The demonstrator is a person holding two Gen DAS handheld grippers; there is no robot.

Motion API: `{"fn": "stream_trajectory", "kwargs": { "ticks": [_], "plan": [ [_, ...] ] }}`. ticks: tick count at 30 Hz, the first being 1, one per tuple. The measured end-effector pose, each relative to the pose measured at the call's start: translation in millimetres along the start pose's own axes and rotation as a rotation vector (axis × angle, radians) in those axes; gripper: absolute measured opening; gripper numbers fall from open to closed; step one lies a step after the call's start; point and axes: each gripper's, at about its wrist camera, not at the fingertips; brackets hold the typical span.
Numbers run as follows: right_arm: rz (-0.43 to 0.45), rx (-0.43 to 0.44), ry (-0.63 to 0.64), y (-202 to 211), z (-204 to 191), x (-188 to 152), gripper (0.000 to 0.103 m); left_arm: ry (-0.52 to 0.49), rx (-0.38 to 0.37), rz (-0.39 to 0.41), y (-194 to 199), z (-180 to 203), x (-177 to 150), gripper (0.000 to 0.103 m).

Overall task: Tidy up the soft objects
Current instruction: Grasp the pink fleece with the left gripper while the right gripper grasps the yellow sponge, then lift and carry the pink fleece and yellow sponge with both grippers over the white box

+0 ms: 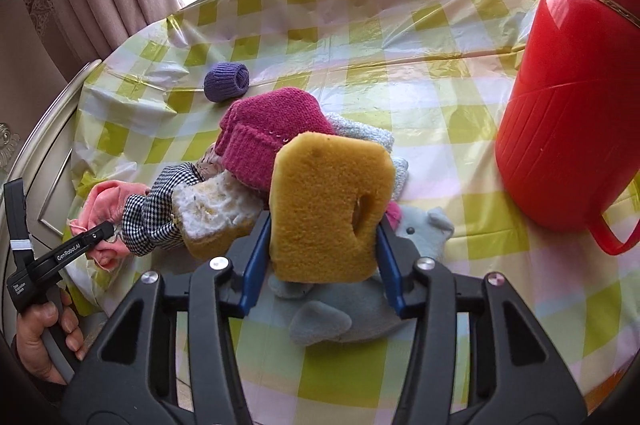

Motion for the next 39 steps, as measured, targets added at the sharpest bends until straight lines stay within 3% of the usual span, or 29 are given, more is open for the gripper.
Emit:
{"fn": "stream_trajectory", "kwargs": {
  "ticks": [7,14,26,35,39],
  "plan": [
    [-0.006,0.014,-0.018,24,9,-17,0.052,-0.048,0.054,0.083,36,14,-8,0.032],
    [-0.009,0.021,-0.028,44,17,-31,0.051,-0.131,0.018,0.112,63,52,-24,0.032],
    [0.015,-0.028,-0.079,96,63,-59,0.051,-0.290,-0.159,0.107,106,139,-63,0.032],
    [0.056,-0.117,-0.147,139,117,-70,0.051,-0.412,-0.291,0.117,138,198,-87,0.032],
    [0.066,-0.177,-0.187,153,143,-73,0.051,-0.472,-0.374,0.086,145,225,-100,0.032]
  ]
}}
Point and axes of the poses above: each gripper's, at about its wrist camera, not at the fingertips, and y roughly against the way its jaws point, z to its right, x to its top, and after that the axes turned 4 degrees about -y, right-handed
